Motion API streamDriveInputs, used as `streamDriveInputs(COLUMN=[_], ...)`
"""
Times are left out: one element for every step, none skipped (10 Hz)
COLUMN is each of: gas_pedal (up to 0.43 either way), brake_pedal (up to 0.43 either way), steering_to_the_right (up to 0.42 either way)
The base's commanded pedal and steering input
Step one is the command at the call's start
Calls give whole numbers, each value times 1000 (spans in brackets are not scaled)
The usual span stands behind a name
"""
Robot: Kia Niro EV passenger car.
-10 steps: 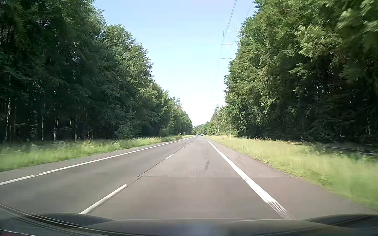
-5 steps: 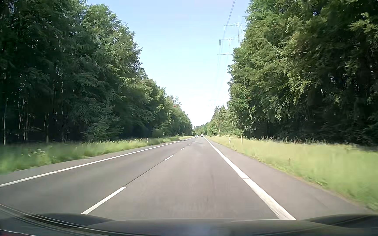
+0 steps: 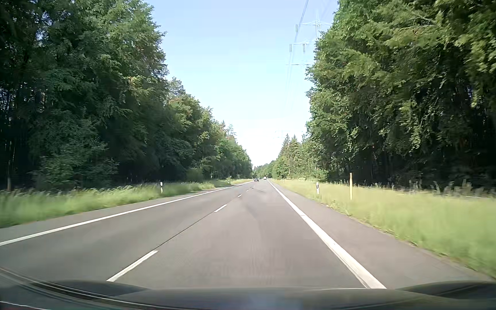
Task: Follow the waypoints while adhering to traffic rules and regulations
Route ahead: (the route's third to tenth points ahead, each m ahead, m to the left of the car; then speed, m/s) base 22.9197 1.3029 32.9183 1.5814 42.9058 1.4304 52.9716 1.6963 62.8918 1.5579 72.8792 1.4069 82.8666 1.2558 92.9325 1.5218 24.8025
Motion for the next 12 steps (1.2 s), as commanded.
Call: streamDriveInputs(gas_pedal=[209, 209, 209, 209, 209, 209, 209, 209, 209, 209, 209, 209], brake_pedal=[30, 30, 30, 30, 30, 24, 30, 30, 30, 30, 30, 30], steering_to_the_right=[0, 0, 0, 0, 0, 0, 0, 0, 0, 0, 0, 0])
